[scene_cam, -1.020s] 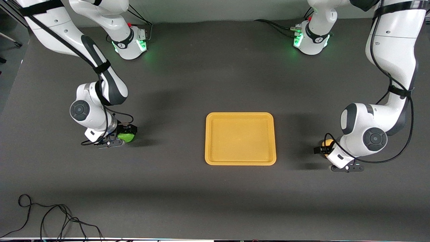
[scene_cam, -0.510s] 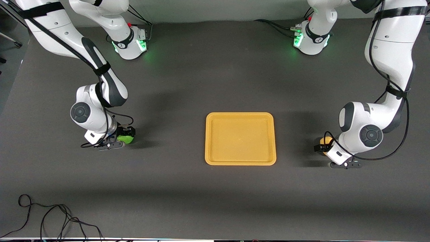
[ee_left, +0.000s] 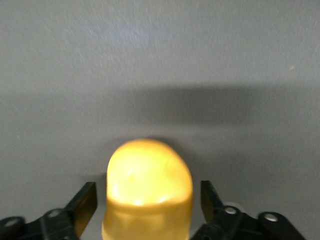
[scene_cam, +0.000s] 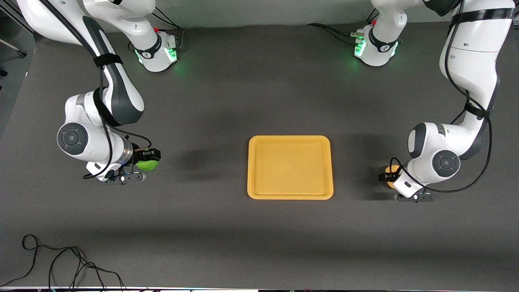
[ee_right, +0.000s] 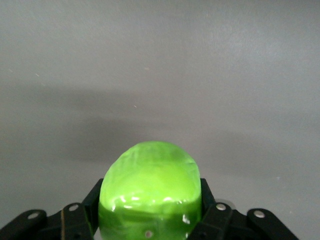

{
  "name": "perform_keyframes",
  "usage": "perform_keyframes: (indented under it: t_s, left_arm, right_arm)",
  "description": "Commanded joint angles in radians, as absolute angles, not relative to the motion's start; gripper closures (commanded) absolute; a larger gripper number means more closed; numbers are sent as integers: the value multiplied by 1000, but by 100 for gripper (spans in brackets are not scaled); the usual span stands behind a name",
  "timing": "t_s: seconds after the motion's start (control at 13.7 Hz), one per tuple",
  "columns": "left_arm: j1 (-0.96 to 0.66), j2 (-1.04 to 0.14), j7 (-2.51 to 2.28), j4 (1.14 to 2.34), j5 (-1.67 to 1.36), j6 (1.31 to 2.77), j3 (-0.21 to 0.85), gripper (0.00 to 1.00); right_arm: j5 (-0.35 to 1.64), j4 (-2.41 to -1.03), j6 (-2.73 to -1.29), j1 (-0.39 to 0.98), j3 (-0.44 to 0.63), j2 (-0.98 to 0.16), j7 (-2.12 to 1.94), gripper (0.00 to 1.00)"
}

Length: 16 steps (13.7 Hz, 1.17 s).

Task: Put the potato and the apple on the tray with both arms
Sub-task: 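Lower and close the right gripper on the apple while the left grips the potato, then carry the potato over the tray with the left gripper while the right lifts the apple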

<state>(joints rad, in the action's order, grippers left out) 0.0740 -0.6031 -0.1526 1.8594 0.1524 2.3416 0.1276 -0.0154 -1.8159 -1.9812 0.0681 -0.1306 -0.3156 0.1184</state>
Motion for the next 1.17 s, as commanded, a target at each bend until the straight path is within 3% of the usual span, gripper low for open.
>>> perform_keyframes:
  t_s: [0.0, 0.22, 0.44, 0.58, 0.87, 1.09]
  left_arm:
    - [45, -563, -236, 1841, 166, 2261, 135, 87]
    - [-27, -551, -336, 1699, 152, 2006, 138, 100]
    - [-109, -554, -507, 1556, 99, 1855, 198, 99]
    - [-181, -564, -631, 1542, 58, 1885, 227, 98]
    - [-313, -676, -787, 1551, 67, 2078, 227, 98]
    - [-322, -718, -773, 1565, 71, 2132, 227, 87]
  right_arm:
    - [11, -1735, -1951, 113, -127, -350, 198, 76]
    - [11, -1723, -1951, 130, -127, -348, 236, 76]
    - [50, -1659, -1910, 152, -132, -348, 258, 76]
    - [113, -1582, -1904, 211, -132, -386, 317, 76]
    - [115, -1435, -1905, 296, -132, -489, 494, 76]
    - [114, -1434, -1905, 302, -130, -492, 503, 76]
